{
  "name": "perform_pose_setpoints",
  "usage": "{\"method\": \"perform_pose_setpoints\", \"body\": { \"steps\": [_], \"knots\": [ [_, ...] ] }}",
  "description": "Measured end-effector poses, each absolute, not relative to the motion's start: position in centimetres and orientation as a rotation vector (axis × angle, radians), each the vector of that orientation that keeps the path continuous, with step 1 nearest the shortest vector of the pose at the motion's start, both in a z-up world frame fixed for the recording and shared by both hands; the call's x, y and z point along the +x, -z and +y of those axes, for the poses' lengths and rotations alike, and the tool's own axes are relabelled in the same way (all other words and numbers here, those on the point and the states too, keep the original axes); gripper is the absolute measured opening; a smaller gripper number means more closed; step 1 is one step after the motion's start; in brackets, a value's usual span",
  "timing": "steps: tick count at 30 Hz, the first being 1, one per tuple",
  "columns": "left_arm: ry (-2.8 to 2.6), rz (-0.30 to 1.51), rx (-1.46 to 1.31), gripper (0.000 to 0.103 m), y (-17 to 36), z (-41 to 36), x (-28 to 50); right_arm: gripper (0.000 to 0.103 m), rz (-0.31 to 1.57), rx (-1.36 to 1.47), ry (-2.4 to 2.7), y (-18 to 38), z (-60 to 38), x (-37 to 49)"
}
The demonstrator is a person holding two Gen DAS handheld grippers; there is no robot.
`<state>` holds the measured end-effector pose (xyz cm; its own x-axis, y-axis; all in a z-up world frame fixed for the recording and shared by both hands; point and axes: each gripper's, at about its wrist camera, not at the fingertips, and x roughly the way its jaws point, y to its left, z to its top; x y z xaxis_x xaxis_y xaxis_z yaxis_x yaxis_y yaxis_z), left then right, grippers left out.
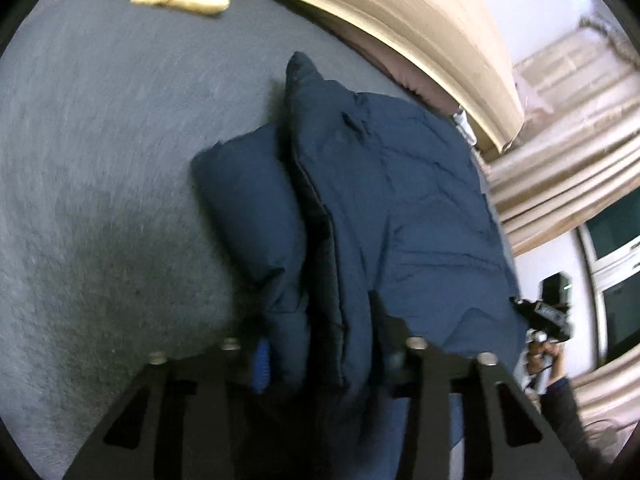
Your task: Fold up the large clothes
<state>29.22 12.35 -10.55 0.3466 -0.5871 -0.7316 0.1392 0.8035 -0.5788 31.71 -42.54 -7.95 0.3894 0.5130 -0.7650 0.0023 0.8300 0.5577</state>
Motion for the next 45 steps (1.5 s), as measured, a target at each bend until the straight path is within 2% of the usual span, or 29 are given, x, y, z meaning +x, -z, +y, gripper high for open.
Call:
{"method": "perform_pose_setpoints", "body": {
  "steps": [2, 4, 5, 6, 7, 8, 13, 15, 17, 20, 21, 22, 24, 27, 29, 32, 39, 42, 45],
  "knots": [
    [0.475, 1.085, -0.384, 0.023, 9.0, 11.7, 28.9, 0.024, 1.097, 0.41, -0.312, 5.7, -41.2, 31.2],
    [0.465, 1.088, -0.348, 0.026, 9.1, 11.2, 29.1, 0.024, 1.088, 0.375, -0.298, 5.1, -40.8, 30.8],
    [0.45, 1.111, -0.338, 0.041, 9.8, 11.0, 29.4, 0.033, 1.113, 0.4, -0.292, 5.8, -41.2, 31.0],
    [0.43, 1.118, -0.331, 0.054, 10.2, 11.0, 29.4, 0.047, 1.149, 0.434, -0.268, 6.9, -41.7, 31.1],
    [0.42, 1.112, -0.333, 0.056, 10.2, 11.3, 29.3, 0.066, 1.167, 0.482, -0.233, 8.1, -42.7, 31.1],
    [0.418, 1.105, -0.347, 0.056, 10.0, 11.8, 29.1, 0.068, 1.156, 0.519, -0.232, 8.3, -43.3, 30.9],
    [0.404, 1.046, -0.384, 0.056, 8.1, 13.9, 28.6, 0.069, 1.039, 0.627, -0.257, 6.2, -46.2, 29.7],
    [0.45, 1.085, -0.425, 0.061, 8.9, 13.5, 29.1, 0.074, 1.073, 0.671, -0.285, 7.0, -46.4, 30.3],
    [0.499, 1.144, -0.466, 0.073, 10.6, 12.8, 29.9, 0.074, 1.124, 0.726, -0.327, 8.6, -46.0, 31.0],
    [0.509, 1.133, -0.505, 0.076, 11.4, 12.0, 30.2, 0.074, 1.133, 0.764, -0.396, 9.8, -44.4, 31.9],
    [0.522, 1.148, -0.511, 0.076, 11.5, 11.7, 30.4, 0.064, 1.127, 0.738, -0.394, 9.7, -43.9, 32.1],
    [0.525, 1.162, -0.499, 0.075, 11.6, 11.2, 30.6, 0.054, 1.138, 0.709, -0.405, 9.6, -43.3, 32.5],
    [0.555, 1.183, -0.461, 0.044, 11.2, 10.5, 30.9, 0.039, 1.174, 0.62, -0.402, 9.2, -41.9, 33.3],
    [0.515, 1.161, -0.364, 0.026, 9.8, 9.5, 30.7, 0.028, 1.173, 0.476, -0.387, 6.8, -39.9, 33.5],
    [0.492, 1.146, -0.315, 0.021, 8.7, 8.6, 30.9, 0.022, 1.15, 0.414, -0.378, 4.7, -39.1, 33.6],
    [0.47, 1.086, -0.267, 0.016, 5.5, 8.1, 30.8, 0.02, 1.096, 0.325, -0.389, 0.7, -38.0, 33.8],
    [0.479, 0.888, -0.236, 0.015, -4.5, 8.5, 28.2, 0.02, 0.92, 0.207, -0.442, -10.2, -36.5, 30.8],
    [0.499, 0.829, -0.204, 0.016, -7.0, 9.1, 24.7, 0.02, 0.87, 0.205, -0.453, -12.2, -36.8, 27.7],
    [0.509, 0.799, -0.177, 0.016, -7.2, 9.2, 21.6, 0.02, 0.838, 0.228, -0.457, -12.1, -37.9, 23.9]
  ]
}}
